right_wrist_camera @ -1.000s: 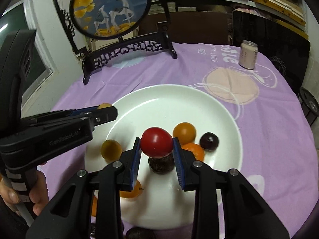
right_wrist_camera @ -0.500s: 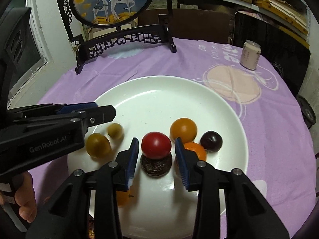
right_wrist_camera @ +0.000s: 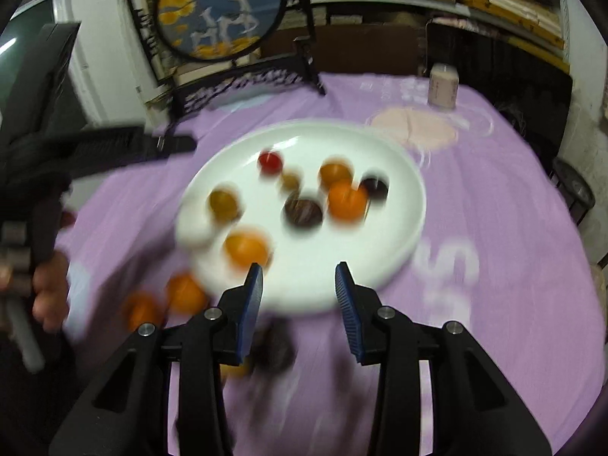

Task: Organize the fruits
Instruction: 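Place the yellow fruit and red tomato on the plate and release both, then grasp a tangerine with the left tool while the right tool grasps a mangosteen, lift toward plate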

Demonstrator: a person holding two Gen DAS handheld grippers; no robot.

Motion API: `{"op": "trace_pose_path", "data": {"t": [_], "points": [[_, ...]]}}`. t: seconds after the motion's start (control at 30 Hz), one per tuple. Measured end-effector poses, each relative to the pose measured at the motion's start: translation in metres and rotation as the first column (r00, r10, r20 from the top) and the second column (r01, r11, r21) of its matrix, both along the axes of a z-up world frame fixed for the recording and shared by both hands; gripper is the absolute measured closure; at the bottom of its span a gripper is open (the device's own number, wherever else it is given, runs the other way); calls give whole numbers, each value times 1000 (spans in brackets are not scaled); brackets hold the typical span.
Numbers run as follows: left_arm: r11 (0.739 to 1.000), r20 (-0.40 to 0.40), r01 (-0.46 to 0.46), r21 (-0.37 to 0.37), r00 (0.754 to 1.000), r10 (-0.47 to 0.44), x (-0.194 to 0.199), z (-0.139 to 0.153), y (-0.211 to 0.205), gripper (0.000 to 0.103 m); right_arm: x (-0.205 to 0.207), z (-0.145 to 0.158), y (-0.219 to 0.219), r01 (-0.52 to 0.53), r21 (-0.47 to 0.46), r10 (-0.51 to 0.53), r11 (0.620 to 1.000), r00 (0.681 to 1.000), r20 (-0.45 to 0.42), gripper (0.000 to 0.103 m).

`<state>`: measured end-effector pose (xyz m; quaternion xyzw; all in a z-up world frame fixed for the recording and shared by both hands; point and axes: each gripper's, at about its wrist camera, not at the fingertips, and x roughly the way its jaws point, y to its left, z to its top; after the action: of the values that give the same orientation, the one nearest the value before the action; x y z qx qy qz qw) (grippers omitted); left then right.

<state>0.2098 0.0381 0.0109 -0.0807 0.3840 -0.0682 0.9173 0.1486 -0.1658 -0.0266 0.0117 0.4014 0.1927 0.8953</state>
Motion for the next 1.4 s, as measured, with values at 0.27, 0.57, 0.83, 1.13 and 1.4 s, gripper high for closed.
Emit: {"op": "trace_pose_path", "data": {"t": [0.27,0.57,0.83,1.13,1.4], "points": [[999,-16,31,15,999,-31,-109,-31,13,51,-84,-20,-2,-103,42,107,994,988,-110,58],[999,-64,31,12,997,-31,-159,-51,31,42,-89,-32,23,-156,62,163,986,976,-146,58],[999,-72,51,5,996,-50,-167,-56,32,38,-73,-50,36,-143,49,149,989,972,-182,60],[997,-119,33,69,993,-24,-139,-73,25,38,-86,-33,11,-87,49,92,995,988,-124,62],[993,-171,56,108,985,-37,-104,-92,4,55,-84,-42,-13,-43,85,56,995,985,-161,62]]}}
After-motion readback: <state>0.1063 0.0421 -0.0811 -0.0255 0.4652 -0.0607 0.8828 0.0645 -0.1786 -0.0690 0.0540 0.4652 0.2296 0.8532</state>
